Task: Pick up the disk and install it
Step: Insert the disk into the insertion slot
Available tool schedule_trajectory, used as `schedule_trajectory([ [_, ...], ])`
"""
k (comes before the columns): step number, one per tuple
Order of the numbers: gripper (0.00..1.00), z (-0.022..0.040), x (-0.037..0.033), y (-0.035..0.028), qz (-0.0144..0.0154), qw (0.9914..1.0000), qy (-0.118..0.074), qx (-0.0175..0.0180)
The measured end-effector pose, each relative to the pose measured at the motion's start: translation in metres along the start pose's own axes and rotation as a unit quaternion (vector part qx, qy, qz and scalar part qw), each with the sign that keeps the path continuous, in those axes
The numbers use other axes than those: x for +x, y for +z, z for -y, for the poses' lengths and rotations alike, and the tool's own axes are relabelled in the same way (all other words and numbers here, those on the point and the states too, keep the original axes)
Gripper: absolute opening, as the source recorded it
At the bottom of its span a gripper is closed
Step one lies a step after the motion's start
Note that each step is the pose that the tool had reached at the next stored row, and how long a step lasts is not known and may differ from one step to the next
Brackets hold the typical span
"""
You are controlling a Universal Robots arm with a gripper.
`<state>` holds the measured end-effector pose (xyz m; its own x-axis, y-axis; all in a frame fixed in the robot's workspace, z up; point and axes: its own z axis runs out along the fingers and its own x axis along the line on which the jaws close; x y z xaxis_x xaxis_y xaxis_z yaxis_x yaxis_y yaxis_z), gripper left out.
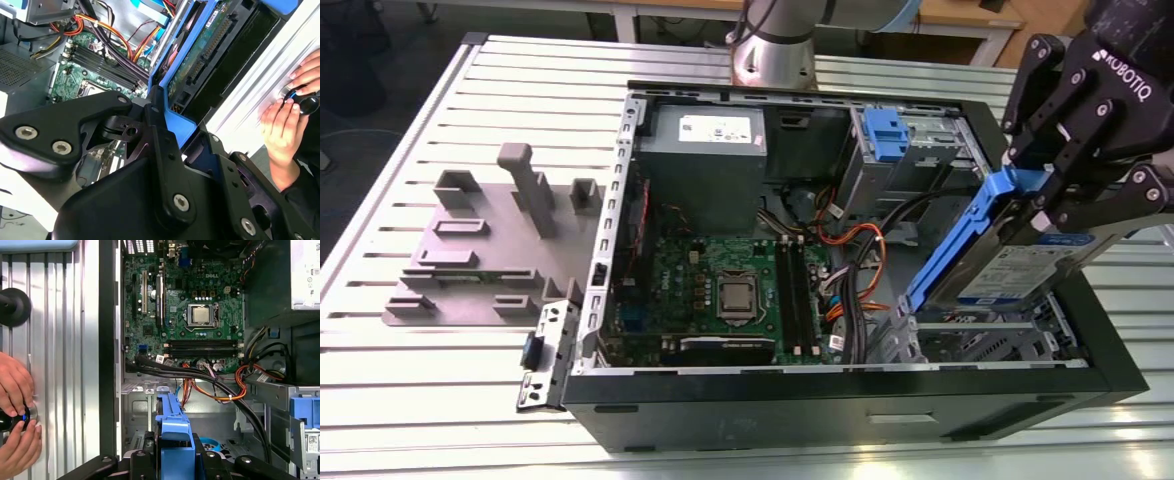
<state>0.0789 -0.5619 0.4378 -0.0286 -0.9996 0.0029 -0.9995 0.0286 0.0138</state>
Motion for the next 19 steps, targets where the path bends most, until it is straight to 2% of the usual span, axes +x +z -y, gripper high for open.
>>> schedule_trajectory([
  [19,0.36,0.0008,0.0,0.0091,0.0,1.0,0.0,0.0],
])
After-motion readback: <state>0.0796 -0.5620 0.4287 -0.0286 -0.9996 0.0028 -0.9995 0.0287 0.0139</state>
